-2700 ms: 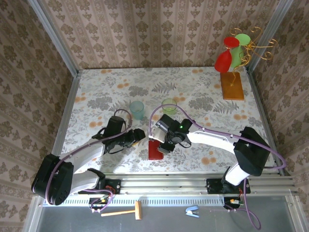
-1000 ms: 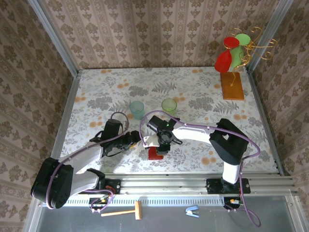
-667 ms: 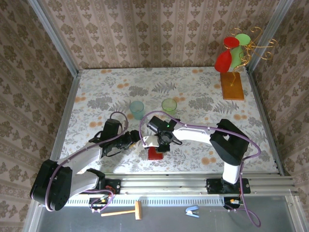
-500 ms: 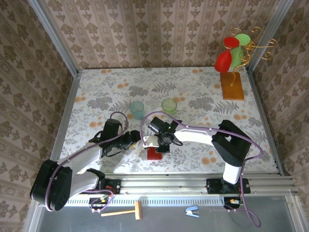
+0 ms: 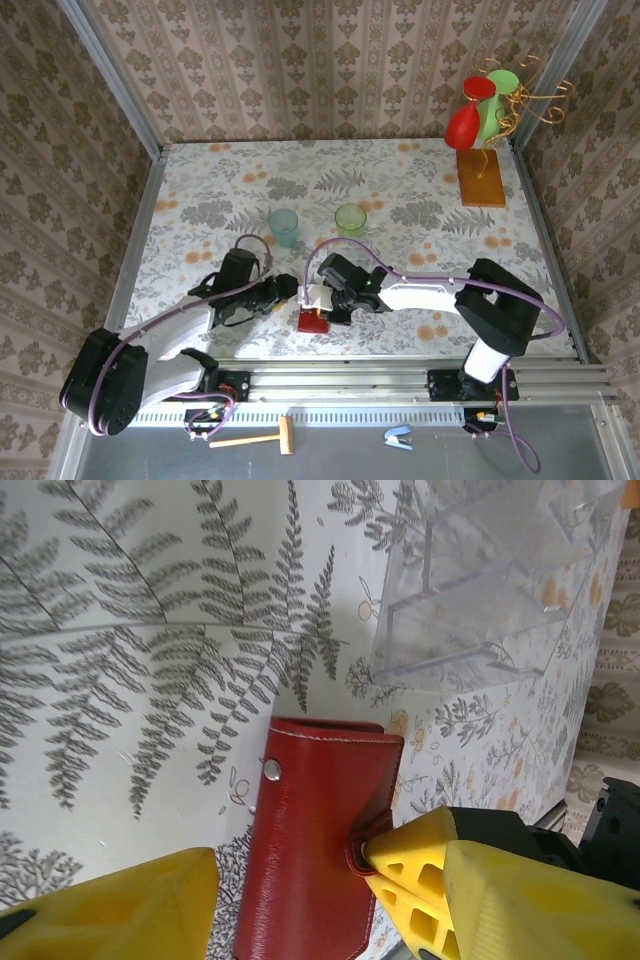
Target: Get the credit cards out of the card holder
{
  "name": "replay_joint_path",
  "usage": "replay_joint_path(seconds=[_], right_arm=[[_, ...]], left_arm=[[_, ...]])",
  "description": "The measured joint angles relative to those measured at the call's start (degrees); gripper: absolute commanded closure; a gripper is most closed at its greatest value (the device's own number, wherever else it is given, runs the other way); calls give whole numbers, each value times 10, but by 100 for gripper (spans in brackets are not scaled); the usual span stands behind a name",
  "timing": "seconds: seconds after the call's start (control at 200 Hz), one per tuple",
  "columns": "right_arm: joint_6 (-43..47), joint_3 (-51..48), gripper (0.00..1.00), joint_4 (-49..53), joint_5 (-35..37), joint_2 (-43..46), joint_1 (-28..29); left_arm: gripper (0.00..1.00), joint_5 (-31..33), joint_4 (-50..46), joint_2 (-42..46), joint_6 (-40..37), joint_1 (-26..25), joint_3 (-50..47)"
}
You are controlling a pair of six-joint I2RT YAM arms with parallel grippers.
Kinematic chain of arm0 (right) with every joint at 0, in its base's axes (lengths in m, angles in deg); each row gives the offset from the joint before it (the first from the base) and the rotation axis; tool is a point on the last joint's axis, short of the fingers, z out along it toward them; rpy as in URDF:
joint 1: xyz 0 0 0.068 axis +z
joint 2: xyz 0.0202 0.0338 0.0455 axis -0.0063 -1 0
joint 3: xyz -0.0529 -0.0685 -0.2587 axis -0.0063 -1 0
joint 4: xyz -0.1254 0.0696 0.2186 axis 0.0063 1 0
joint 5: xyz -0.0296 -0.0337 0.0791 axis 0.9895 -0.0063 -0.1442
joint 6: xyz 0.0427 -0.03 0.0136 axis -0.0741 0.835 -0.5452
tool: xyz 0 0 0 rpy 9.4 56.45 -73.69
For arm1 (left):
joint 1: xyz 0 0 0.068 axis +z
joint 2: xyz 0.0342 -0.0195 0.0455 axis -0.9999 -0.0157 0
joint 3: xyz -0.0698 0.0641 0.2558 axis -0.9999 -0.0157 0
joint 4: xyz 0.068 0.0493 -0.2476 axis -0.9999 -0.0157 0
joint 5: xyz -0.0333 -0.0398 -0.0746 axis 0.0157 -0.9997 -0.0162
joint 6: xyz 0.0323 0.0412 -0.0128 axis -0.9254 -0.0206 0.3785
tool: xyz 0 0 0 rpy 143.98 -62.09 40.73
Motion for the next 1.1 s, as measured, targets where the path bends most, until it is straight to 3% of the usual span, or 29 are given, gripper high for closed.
replay_joint_path(seconds=[0.375,1.1], right_arm=[[-57,-110,100,-190,1,34,5],[-150,-211,100,-452,26,31,7]], left_arm=[[39,29,32,-44,52,-73,6],[39,86,68,-26,126,-118,-11]])
